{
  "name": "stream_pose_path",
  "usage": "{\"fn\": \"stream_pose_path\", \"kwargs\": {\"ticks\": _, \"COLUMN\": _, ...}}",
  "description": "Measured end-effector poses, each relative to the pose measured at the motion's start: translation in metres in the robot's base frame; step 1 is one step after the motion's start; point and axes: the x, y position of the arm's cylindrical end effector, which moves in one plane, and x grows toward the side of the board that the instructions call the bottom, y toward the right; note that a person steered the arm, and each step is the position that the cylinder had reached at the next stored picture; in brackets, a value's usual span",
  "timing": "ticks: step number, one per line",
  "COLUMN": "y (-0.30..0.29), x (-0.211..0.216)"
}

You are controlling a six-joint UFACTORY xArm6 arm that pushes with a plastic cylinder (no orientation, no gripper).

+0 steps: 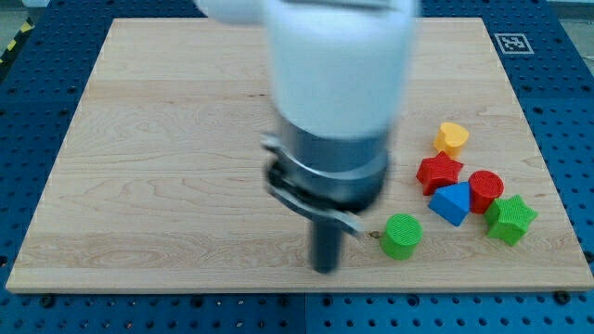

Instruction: Move the green circle towards the center of the board

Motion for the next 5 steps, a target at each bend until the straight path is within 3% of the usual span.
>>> {"fn": "stream_pose_path", "kwargs": {"ticks": 2, "y": 0.110, "x": 0.004}}
{"fn": "stream_pose_path", "kwargs": {"ticks": 5, "y": 0.091, "x": -0.011}}
